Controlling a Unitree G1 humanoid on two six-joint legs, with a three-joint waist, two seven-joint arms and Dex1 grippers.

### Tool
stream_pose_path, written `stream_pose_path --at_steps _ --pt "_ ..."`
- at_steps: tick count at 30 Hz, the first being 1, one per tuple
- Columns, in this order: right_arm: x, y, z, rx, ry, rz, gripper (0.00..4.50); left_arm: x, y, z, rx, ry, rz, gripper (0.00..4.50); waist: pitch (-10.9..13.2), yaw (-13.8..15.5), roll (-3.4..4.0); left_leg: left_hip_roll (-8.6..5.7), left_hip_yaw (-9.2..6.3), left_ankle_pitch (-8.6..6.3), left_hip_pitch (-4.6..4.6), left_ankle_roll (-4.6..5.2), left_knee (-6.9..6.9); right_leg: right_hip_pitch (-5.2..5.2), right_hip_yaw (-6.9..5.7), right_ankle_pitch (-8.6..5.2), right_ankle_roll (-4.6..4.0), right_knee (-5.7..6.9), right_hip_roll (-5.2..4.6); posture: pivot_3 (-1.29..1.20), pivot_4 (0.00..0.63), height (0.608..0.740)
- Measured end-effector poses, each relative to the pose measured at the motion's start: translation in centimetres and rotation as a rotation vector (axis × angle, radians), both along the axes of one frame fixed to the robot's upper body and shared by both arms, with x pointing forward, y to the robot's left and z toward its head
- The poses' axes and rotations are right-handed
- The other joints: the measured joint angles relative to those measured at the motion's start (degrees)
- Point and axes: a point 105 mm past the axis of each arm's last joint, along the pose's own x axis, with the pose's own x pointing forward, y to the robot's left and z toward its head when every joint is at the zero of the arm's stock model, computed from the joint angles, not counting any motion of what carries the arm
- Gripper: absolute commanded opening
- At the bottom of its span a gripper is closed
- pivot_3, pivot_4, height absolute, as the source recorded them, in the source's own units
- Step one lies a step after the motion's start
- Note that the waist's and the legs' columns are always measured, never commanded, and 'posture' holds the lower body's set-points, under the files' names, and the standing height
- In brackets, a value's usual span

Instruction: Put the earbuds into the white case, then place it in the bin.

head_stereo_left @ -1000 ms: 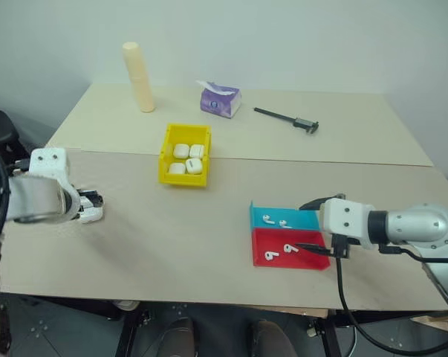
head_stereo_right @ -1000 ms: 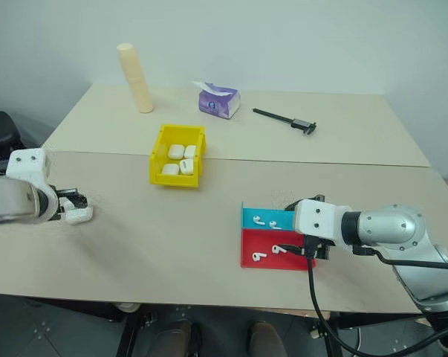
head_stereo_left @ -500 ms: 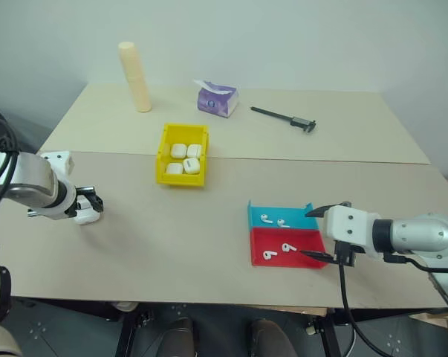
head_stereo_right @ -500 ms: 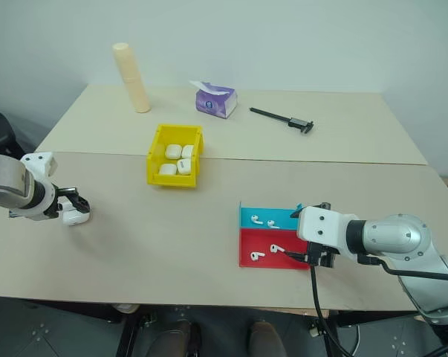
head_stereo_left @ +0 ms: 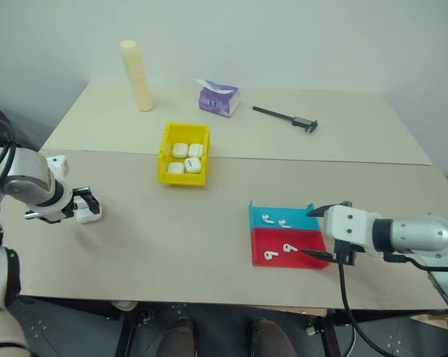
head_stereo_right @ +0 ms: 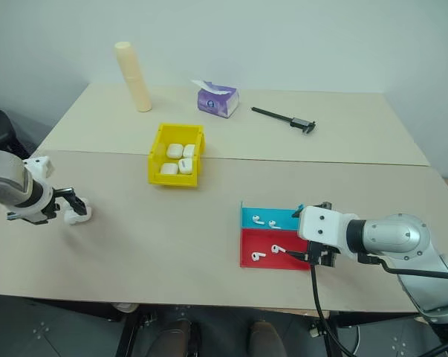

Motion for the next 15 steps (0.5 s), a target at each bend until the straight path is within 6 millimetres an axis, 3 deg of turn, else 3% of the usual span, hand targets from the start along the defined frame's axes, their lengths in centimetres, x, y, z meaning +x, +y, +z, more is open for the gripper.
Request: stream_pose_path --at_steps 15 --pt "0.0 -0.4 0.0 -0.003 0.009 -0.028 4.48 1.2 0.5 -0.6 -0.003 -0.004 0.006 4.5 0.0 -0.1 -0.01 0.01 -0.01 0.02 -0.17 -0.04 0.04 -0.12 -0.08 0.0 0.01 0.04 0.01 0.0 0.15 0.74"
